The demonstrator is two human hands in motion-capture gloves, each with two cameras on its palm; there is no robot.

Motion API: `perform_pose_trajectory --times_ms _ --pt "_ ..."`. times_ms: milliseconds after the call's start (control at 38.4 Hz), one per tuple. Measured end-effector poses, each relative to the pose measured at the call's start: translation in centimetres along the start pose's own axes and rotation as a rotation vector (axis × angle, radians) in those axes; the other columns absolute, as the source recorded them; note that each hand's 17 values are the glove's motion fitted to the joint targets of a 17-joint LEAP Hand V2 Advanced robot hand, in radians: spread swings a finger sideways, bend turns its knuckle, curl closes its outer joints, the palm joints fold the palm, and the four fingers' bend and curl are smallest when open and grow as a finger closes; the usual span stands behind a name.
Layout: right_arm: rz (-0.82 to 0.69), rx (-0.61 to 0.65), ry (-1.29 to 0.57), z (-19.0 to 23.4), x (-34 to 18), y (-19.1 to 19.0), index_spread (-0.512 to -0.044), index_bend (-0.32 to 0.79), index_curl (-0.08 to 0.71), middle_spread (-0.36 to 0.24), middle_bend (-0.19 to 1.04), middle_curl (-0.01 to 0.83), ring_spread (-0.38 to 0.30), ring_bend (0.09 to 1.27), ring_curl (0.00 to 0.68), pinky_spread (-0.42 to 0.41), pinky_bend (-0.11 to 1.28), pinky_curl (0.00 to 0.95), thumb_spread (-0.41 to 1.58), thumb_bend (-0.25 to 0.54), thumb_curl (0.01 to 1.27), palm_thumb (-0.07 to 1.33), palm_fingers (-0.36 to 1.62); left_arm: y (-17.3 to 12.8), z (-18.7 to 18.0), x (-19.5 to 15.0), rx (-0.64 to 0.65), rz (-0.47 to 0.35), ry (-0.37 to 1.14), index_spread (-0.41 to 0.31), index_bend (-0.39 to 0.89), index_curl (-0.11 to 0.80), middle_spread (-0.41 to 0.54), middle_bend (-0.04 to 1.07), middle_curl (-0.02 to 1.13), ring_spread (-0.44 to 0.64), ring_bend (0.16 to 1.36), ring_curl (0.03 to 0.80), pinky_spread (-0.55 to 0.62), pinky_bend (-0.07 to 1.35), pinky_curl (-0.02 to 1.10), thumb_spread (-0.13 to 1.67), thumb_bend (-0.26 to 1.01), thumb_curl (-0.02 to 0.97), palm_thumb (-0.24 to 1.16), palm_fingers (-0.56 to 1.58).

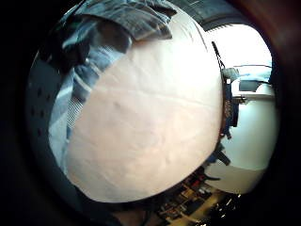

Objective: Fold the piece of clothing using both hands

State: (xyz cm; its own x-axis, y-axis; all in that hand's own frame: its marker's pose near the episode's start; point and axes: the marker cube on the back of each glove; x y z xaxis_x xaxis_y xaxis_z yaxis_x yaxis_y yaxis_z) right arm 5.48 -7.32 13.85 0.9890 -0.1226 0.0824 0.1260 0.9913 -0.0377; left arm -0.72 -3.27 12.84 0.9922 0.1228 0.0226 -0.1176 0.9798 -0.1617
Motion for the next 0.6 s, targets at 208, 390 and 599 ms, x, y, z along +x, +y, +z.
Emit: perform_pose_trajectory --times_ms 208,390,599 --pt "-0.061 0.171 0.008 -1.3 -0.1 0.1 -0.38 0.2 0.251 -0.182 0.31 0.338 -0.162 0.54 0.289 -0.015 0.54 0.277 1.13 0.114 0.37 0.7 0.74 -0.6 -3.2 -1.9 0.376 -0.049 -0.09 -0.198 0.27 0.344 -0.175 0.23 0.37 -0.07 0.48 0.265 0.03 0.45 0.25 1.1 0.07 0.34 0.53 0.8" --pt "-0.26 0.021 0.084 -6.6 0.1 5.0 -0.345 0.16 0.313 -0.253 0.36 0.384 -0.288 0.65 0.369 -0.222 0.53 0.319 1.11 0.137 0.39 0.83 1.24 7.1 -7.7 -1.8 0.1 0.09 0.029 -0.276 0.21 0.369 -0.287 0.38 0.45 -0.28 0.54 0.335 -0.18 0.41 0.3 1.14 0.11 0.357 0.67 1.21" --pt "-0.372 -0.101 0.077 -15.7 0.5 2.7 -0.342 0.14 0.327 -0.28 0.37 0.406 -0.321 0.69 0.395 -0.313 0.53 0.344 1.05 0.075 0.38 0.85 1.32 7.8 -15.4 -2.5 -0.154 0.174 -0.043 -0.289 0.14 0.378 -0.333 0.42 0.48 -0.35 0.59 0.372 -0.25 0.36 0.32 1.13 0.1 0.365 0.75 1.22"
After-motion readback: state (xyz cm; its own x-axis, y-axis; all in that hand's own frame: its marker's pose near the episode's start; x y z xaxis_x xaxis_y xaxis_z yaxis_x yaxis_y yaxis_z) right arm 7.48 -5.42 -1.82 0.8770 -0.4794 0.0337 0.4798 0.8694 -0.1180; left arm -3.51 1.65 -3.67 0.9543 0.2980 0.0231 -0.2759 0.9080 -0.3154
